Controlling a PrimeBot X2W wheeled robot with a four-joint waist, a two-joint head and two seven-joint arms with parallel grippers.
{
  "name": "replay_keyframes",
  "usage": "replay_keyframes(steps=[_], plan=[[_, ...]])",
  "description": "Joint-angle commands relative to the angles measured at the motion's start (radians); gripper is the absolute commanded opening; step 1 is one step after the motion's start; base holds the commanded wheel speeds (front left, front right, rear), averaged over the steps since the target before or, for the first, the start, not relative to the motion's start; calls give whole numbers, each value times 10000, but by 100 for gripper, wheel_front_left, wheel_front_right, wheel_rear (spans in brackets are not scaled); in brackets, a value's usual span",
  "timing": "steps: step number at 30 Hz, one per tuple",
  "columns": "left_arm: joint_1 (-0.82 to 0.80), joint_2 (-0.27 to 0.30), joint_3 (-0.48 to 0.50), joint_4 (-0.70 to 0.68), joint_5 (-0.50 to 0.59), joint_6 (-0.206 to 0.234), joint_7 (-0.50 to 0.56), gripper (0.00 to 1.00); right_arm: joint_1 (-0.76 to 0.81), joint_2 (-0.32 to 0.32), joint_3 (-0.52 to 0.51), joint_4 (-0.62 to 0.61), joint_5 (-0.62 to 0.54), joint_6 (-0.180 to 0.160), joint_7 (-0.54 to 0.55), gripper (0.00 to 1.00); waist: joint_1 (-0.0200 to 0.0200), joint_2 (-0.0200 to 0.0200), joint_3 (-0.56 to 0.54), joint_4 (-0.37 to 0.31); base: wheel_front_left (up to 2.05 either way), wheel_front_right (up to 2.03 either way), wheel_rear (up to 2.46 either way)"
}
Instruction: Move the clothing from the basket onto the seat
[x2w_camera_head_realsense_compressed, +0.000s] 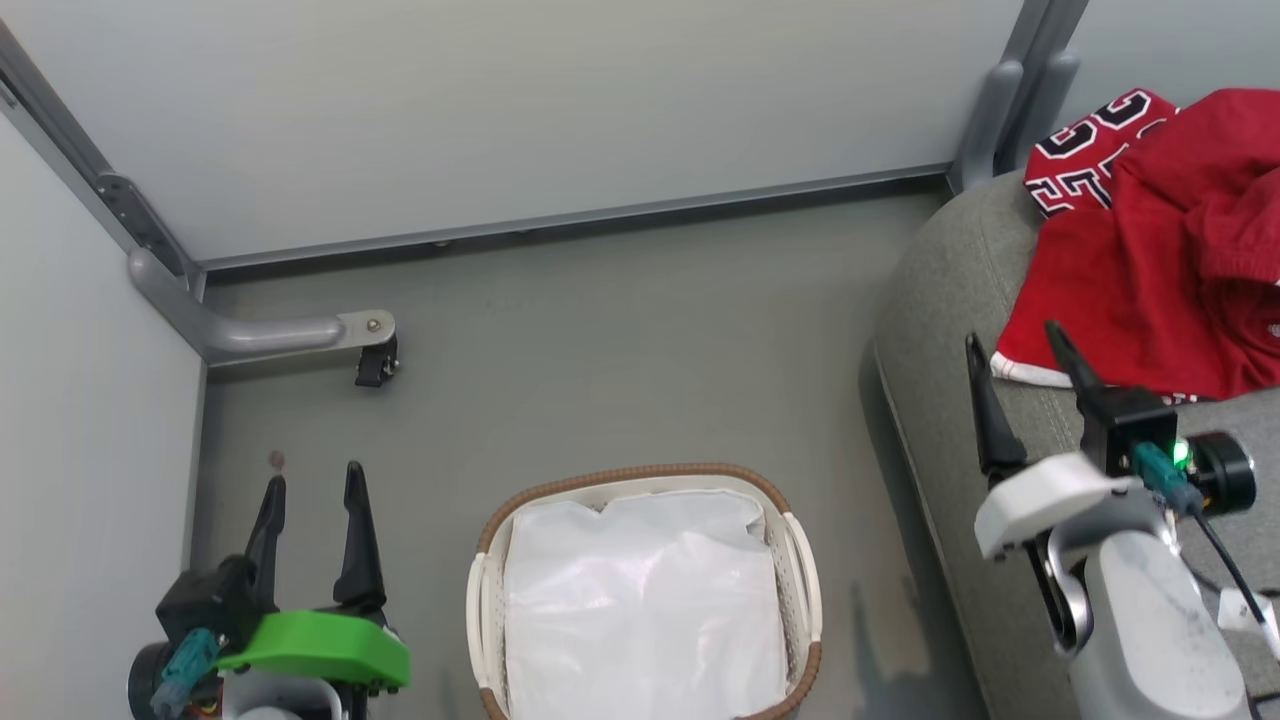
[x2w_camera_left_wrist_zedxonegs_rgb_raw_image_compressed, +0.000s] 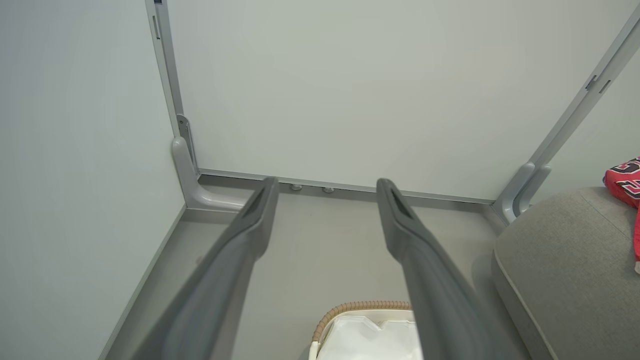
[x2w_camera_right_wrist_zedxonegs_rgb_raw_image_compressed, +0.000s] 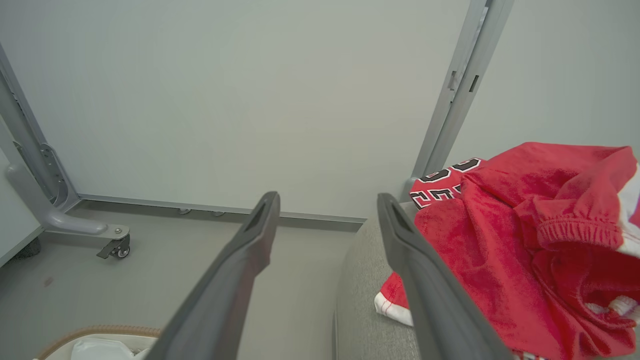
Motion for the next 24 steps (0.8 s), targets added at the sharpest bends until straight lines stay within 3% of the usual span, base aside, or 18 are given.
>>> replay_keyframes(steps=[1, 11, 24], plan=[[255, -4, 67, -74, -24, -45, -7, 100, 345, -27, 118, -9, 335, -14, -1, 100, 1, 0, -239, 106, 0, 0, 0], [925, 0, 6, -15, -365, -26, -7, 100, 1552, -25, 630, -124, 1255, -14, -1, 100, 1, 0, -730, 115, 0, 0, 0], [943, 0, -262, 220, -405, -4, -7, 100, 1841, -23, 1151, -62, 1540, -14, -1, 100, 1, 0, -926, 121, 0, 0, 0]])
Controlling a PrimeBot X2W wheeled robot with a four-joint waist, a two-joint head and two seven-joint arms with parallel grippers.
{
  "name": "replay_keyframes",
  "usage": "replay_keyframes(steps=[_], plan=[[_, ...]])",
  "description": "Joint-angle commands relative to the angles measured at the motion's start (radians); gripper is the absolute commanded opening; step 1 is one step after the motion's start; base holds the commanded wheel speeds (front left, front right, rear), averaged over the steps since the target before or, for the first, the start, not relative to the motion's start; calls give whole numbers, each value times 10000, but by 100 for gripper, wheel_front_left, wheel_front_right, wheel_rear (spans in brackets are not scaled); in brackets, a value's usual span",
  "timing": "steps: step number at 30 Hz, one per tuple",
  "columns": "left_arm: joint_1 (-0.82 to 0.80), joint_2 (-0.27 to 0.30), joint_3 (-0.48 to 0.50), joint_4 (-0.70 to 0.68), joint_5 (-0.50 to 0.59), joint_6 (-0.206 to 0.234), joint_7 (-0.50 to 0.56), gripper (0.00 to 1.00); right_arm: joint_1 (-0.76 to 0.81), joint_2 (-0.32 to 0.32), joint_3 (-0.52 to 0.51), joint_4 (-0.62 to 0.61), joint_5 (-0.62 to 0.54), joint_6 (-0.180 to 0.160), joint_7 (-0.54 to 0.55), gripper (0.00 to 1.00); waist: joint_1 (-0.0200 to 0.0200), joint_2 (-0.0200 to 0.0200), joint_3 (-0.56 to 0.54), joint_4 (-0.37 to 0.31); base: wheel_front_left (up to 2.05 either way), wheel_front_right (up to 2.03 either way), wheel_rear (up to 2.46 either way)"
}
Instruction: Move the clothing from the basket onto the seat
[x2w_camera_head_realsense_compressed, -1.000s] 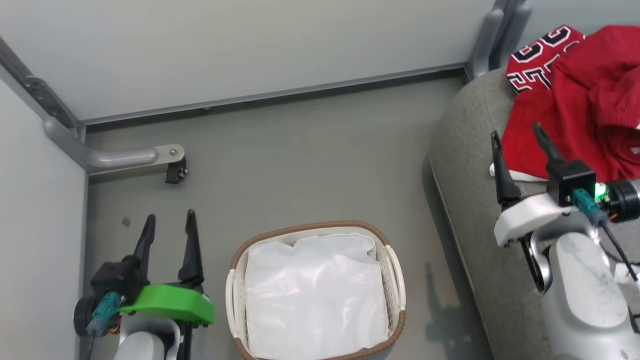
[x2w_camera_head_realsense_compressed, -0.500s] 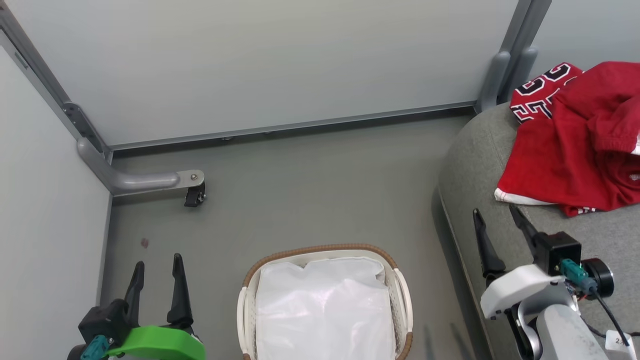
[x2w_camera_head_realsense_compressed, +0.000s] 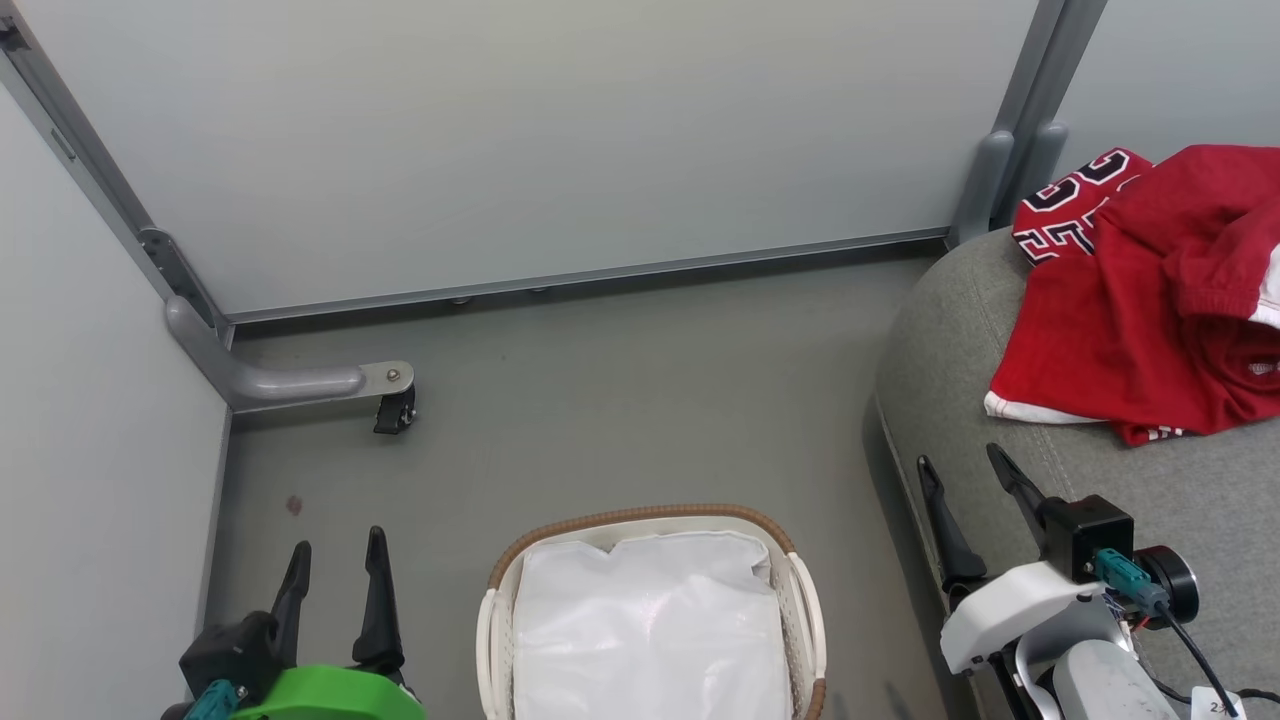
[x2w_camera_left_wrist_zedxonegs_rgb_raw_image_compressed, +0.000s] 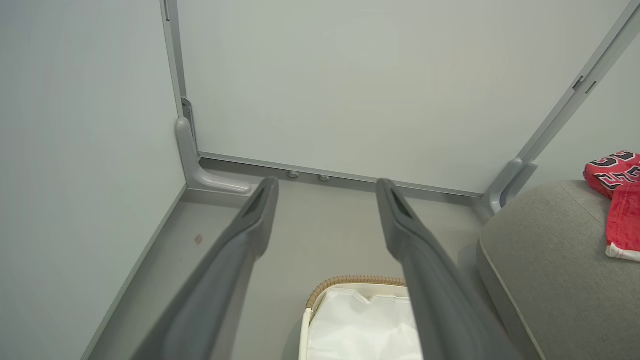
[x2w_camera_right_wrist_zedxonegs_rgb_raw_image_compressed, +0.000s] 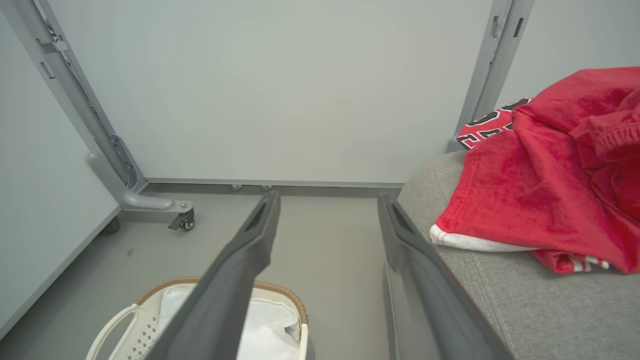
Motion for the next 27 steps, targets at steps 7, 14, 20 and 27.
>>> replay_keyframes(steps=[7, 14, 20, 27], plan=[[43, 12, -12, 61, 61, 24, -6, 100, 136, -36, 38, -1, 120, -14, -1, 100, 1, 0, 2, 7, 0, 0, 0], [42, -33, -100, 359, 4, -2, 2, 0, 155, 50, 50, 255, 33, 0, 2, 0, 1, 0, -4, 5, 0, 0, 0], [-78, -33, 65, 339, -975, -25, 315, 0, 114, 49, -157, 238, 1171, -1, 370, 0, 1, 0, -14, -2, 0, 0, 0], [-175, -28, 212, 214, -2100, -52, 637, 0, 193, 41, -253, 24, 2517, -1, 662, 0, 1, 0, -24, -10, 0, 0, 0]])
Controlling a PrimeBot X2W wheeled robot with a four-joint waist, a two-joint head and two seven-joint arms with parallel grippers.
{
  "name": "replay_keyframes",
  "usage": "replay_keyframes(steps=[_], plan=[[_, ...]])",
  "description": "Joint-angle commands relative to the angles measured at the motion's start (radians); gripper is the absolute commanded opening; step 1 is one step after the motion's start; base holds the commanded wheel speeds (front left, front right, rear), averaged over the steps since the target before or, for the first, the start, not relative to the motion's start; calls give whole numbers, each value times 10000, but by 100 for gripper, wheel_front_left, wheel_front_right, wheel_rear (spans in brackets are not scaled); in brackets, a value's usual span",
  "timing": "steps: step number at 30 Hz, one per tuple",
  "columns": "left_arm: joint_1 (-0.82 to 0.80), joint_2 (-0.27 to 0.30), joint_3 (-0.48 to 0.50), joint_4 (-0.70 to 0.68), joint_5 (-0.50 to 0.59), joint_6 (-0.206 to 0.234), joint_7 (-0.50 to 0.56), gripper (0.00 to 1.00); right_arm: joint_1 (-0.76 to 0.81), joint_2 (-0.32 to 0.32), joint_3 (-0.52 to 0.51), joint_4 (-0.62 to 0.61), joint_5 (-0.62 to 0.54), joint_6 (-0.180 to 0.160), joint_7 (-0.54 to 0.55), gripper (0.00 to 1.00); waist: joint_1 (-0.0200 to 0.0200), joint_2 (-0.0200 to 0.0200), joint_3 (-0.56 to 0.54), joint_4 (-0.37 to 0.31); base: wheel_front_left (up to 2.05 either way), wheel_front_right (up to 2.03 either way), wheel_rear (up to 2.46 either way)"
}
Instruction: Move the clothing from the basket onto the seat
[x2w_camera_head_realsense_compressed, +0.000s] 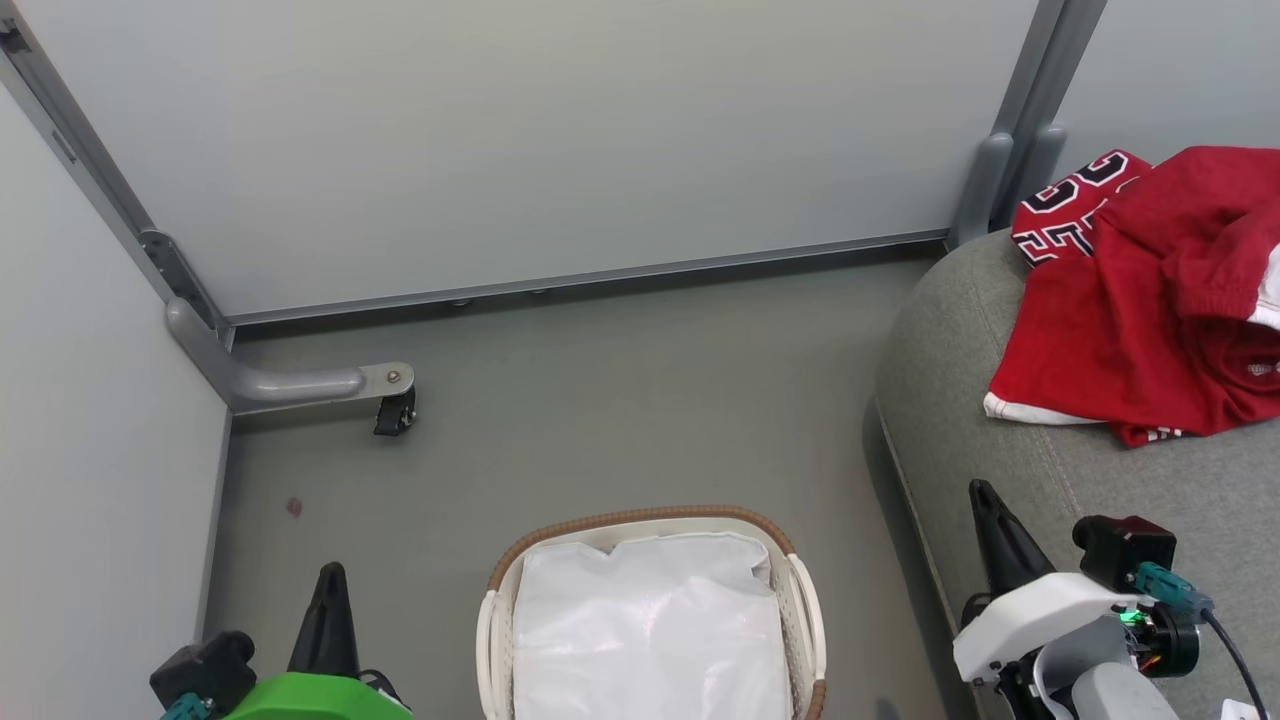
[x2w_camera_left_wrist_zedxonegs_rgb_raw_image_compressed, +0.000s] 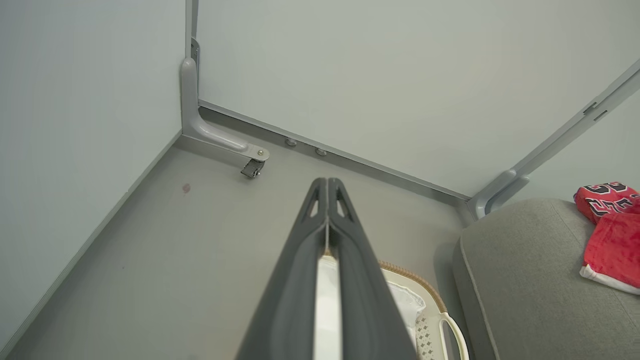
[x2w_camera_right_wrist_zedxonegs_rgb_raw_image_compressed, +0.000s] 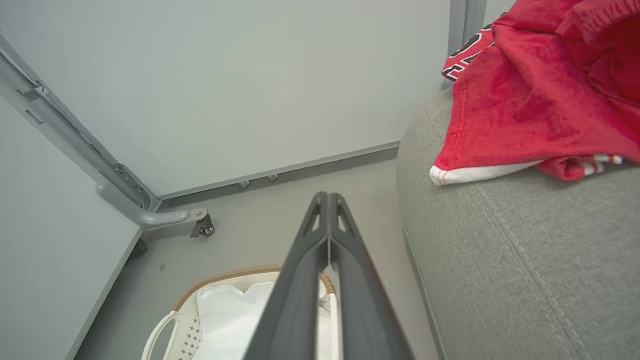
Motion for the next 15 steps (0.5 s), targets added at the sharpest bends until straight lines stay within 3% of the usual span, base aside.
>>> replay_keyframes(steps=[1, 15], plan=[[-258, 26, 80, -208, -425, -25, 85, 0, -87, -43, -72, -229, 475, -1, 84, 0, 1, 0, -2, -2, 0, 0, 0], [-458, 36, 357, -405, -2419, -78, 671, 0, -5, -59, -304, -538, 2844, -3, 651, 0, 1, 0, -25, -18, 0, 0, 0]])
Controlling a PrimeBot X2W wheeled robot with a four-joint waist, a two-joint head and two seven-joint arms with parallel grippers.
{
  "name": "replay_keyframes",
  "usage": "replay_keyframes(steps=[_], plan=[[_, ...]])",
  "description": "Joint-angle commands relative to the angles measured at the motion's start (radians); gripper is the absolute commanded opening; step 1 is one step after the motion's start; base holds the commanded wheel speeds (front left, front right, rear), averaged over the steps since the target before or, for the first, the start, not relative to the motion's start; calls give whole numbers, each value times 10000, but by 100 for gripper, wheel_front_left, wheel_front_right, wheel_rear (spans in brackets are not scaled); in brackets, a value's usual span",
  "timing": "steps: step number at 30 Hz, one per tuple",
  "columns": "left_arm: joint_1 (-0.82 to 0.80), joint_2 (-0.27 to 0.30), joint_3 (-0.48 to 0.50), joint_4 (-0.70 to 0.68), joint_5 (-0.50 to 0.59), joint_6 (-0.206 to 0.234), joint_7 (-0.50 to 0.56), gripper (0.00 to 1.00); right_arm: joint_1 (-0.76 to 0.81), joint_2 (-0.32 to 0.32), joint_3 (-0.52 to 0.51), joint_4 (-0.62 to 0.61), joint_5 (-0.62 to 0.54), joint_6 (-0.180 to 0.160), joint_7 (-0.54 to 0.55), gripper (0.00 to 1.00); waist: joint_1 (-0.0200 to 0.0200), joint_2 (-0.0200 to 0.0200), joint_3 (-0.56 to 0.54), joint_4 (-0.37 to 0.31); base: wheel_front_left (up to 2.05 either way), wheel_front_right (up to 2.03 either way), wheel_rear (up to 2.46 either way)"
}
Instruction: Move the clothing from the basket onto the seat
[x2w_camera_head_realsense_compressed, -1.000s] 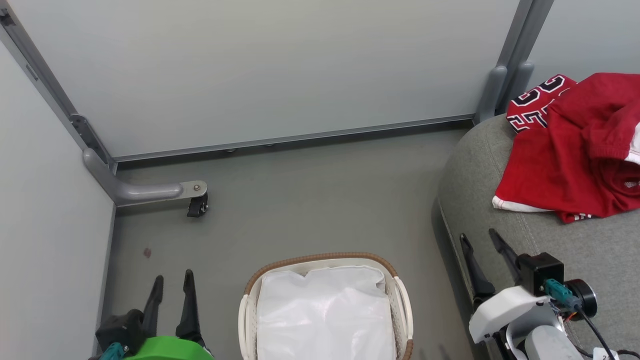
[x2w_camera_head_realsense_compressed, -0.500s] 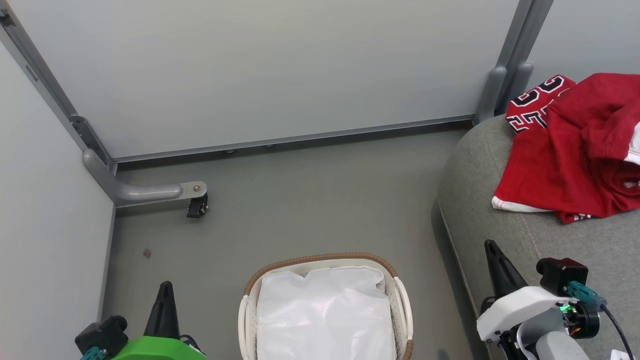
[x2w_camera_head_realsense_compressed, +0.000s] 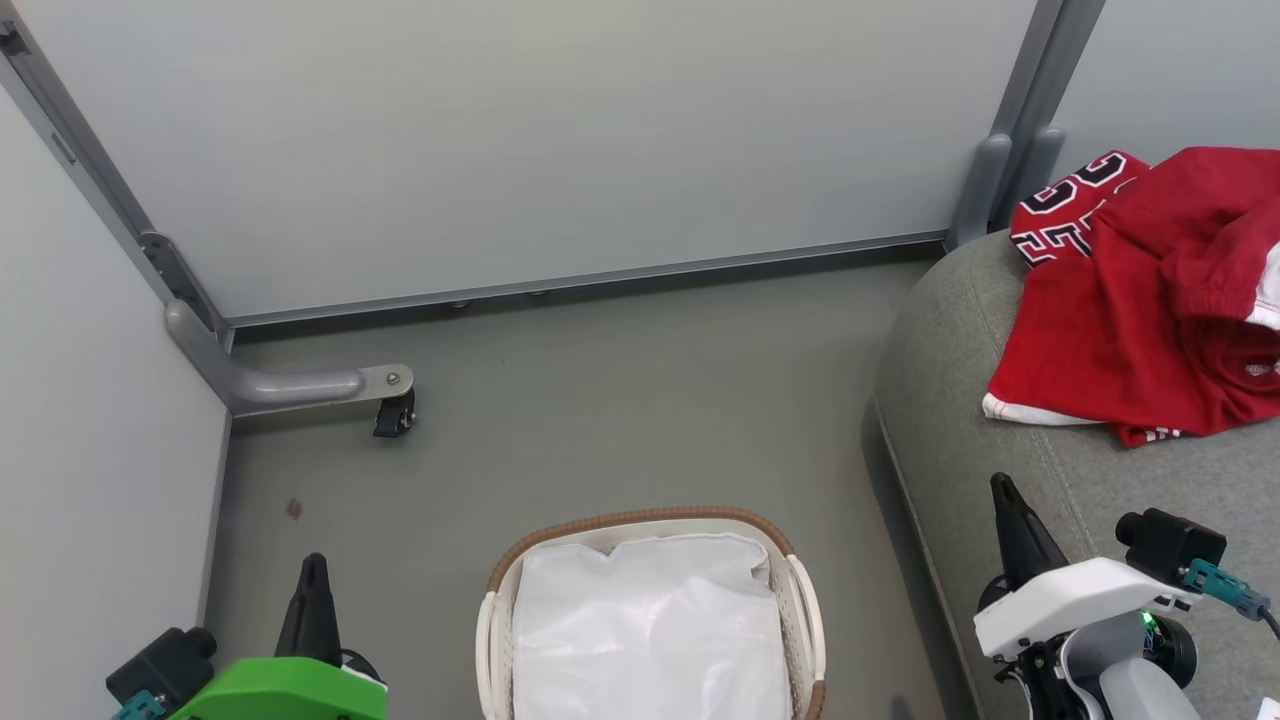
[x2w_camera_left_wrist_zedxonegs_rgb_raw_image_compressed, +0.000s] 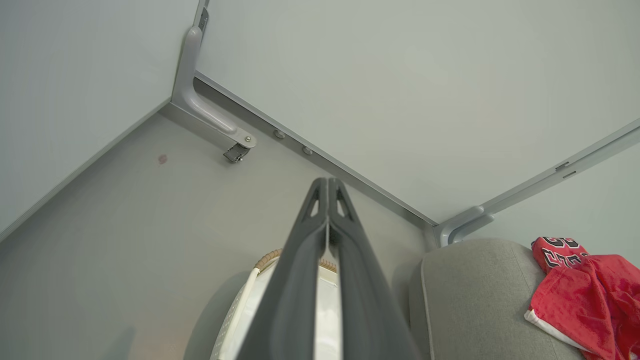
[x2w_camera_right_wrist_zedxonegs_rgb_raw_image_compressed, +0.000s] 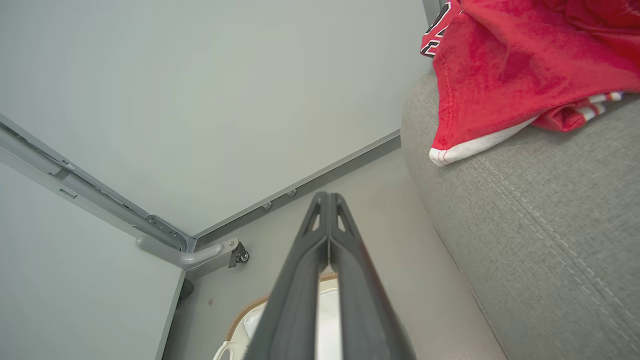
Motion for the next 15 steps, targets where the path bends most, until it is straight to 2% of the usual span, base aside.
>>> replay_keyframes(steps=[1, 15], plan=[[-343, 36, 80, -177, -360, -59, 95, 0, -33, -57, -81, -209, 439, -3, 85, 0, 1, 0, -3, -2, 0, 0, 0], [-510, 46, 323, -339, -2042, -96, 601, 0, 15, -71, -296, -446, 2437, -5, 590, 0, 1, 0, -25, -18, 0, 0, 0]])
